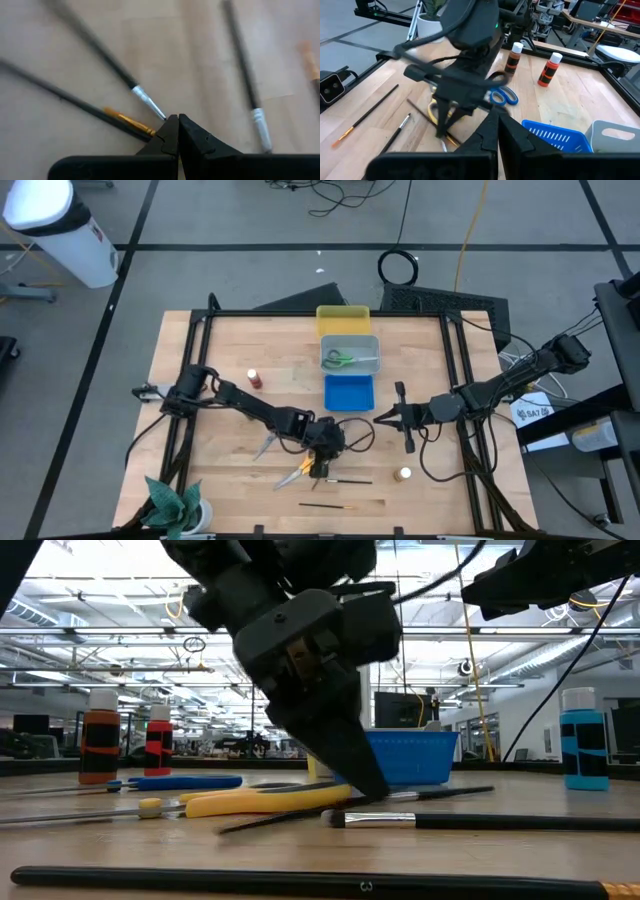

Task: Pick & Place Paint Supplies
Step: Adjust the paint brushes on the table

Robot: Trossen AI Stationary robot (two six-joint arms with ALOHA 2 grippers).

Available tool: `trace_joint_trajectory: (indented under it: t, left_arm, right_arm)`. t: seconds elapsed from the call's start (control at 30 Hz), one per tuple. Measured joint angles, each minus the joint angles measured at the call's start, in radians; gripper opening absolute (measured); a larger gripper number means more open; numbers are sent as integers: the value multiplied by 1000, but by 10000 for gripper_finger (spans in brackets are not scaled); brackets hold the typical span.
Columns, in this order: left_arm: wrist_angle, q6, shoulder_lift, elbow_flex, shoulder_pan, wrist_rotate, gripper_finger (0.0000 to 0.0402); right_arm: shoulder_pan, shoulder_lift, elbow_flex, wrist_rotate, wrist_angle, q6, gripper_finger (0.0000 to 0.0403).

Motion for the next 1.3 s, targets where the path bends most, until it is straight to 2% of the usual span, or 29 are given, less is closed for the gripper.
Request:
trace_joint_trajectory:
  t: [0.1, 0.17, 0.5, 0.67, 1.13, 1.3]
  left_arm:
    - [0, -16, -37, 0, 0, -122, 6]
    - [10, -30, -47, 1, -2, -155, 6]
    - [14, -86, -44, 1, -23, -154, 7]
    - [12, -108, -31, 2, -34, -204, 7]
    - [2, -144, -18, 2, -37, -188, 7]
    - [1, -164, -18, 2, -49, -218, 7]
  right_arm:
    - [0, 0, 0, 0, -1, 0, 0]
    - [0, 0, 0, 1, 2, 0, 0]
    - [0, 0, 0, 1, 1, 0, 0]
    - [0, 0, 0, 1, 1, 0, 0]
    - [0, 0, 0, 3, 0, 1, 0]
    - [0, 0, 0, 3, 0, 0, 0]
